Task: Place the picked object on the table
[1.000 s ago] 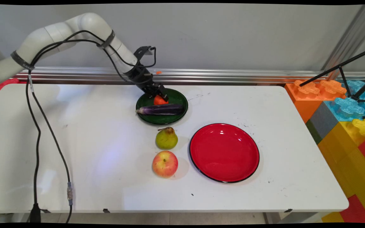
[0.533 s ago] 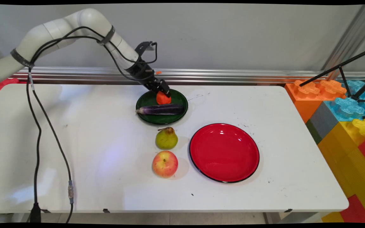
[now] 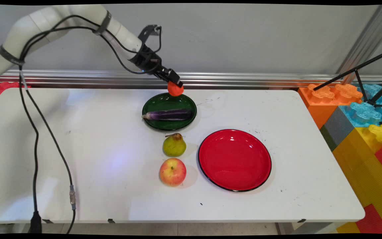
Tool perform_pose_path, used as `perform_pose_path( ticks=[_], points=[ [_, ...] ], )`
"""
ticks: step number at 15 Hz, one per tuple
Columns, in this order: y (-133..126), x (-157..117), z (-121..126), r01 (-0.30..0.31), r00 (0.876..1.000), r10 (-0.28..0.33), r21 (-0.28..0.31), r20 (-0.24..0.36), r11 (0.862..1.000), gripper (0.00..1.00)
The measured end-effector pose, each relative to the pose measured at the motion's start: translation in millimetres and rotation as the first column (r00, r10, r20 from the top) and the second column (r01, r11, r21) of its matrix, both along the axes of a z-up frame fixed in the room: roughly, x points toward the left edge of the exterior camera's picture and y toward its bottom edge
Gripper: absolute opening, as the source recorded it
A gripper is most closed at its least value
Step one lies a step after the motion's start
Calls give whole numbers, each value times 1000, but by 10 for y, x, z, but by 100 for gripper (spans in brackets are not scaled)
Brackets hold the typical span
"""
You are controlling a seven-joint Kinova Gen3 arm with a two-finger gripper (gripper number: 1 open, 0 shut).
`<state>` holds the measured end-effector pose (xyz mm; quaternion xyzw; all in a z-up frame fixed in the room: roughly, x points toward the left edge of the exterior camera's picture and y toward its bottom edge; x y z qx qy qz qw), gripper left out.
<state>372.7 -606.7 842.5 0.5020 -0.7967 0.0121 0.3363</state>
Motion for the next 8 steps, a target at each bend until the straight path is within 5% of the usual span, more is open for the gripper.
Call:
perform_pose_path(
  ticks=[8],
  points=[
    [428,187,430,61,997,-65,-106,-30,993,0]
  ],
)
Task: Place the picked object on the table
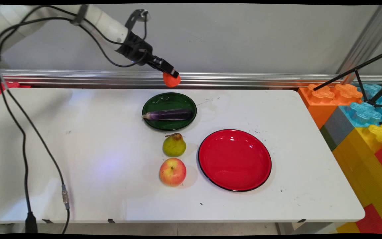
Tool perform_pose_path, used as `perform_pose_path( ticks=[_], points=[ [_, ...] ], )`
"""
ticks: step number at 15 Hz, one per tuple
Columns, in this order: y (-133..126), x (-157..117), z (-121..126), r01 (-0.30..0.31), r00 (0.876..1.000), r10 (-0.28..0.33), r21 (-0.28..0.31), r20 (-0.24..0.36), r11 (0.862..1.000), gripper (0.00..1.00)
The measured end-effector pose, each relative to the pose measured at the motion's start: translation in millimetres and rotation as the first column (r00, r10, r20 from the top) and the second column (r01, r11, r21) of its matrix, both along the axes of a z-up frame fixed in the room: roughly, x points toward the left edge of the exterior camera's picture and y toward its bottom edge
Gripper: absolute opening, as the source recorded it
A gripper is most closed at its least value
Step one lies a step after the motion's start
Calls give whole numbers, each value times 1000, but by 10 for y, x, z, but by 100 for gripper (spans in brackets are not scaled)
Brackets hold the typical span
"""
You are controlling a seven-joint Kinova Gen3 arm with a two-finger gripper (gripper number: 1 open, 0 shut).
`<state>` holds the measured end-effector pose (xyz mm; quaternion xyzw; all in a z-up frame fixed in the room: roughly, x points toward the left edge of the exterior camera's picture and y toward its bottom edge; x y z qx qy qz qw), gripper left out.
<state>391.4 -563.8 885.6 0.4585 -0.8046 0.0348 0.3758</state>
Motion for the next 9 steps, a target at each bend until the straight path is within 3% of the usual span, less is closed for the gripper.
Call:
perform_pose_path(
  ticks=[5,9],
  points=[
    [343,160,138,84,996,-84,-24,3,996,0],
    [658,241,175,204,979,-204,-34,8,978,0]
  ],
)
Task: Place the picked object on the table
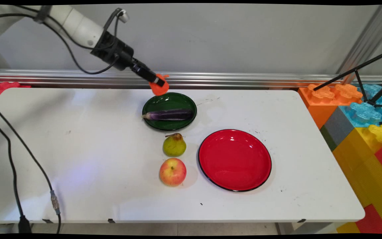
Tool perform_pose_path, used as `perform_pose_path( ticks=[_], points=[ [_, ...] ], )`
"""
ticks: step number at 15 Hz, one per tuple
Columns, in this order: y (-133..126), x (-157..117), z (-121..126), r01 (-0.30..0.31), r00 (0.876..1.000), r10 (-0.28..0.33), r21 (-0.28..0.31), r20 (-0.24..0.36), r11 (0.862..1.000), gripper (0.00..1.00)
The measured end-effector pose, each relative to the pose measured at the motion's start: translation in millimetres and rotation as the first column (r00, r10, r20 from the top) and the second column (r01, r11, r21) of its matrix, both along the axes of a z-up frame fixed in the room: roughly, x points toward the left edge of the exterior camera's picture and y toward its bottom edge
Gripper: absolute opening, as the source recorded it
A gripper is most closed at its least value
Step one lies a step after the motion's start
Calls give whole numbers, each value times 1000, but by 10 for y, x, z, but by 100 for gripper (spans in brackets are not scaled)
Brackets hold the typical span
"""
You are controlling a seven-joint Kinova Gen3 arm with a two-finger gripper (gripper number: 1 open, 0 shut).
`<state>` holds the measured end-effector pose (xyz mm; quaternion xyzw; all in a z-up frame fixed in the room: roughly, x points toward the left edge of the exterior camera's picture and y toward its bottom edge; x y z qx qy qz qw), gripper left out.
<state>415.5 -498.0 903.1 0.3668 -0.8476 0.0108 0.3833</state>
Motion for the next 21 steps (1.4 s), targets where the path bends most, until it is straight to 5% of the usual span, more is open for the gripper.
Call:
perform_pose_path(
  ticks=[4,11,15,21],
  points=[
    [274,10,-57,129,992,-128,-8,18,992,0],
    [755,-105,-260,299,951,-298,2,84,954,0],
    [1063,-208,-413,383,914,-383,26,132,924,0],
    [1389,-320,-649,439,872,-445,72,203,895,0]
  ],
)
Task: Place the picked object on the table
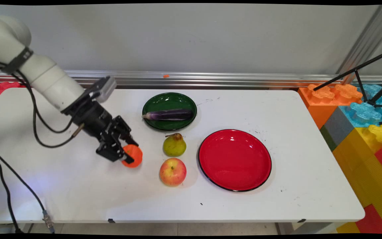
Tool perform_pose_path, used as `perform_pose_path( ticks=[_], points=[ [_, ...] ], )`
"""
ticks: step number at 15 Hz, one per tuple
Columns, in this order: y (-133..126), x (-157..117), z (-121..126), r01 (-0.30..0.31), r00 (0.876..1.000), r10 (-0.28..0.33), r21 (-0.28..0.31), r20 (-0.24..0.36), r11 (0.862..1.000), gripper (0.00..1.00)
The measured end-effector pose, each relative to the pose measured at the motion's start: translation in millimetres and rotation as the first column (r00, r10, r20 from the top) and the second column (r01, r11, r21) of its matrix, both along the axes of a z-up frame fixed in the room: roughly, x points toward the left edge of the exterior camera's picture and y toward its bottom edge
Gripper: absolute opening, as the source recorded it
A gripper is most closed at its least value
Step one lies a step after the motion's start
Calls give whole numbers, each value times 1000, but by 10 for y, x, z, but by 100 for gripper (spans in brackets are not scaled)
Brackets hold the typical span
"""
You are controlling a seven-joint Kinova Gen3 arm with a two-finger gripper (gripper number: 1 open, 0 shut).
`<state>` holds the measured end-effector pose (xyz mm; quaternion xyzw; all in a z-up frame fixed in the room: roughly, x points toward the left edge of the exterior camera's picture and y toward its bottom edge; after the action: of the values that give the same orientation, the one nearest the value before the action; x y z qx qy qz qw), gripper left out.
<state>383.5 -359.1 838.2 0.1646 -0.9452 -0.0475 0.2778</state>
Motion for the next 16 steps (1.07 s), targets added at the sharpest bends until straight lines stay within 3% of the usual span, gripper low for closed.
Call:
perform_pose_path(
  ticks=[16],
  points=[
    [383,-333,-399,20,997,-22,20,70,1000,0]
  ],
)
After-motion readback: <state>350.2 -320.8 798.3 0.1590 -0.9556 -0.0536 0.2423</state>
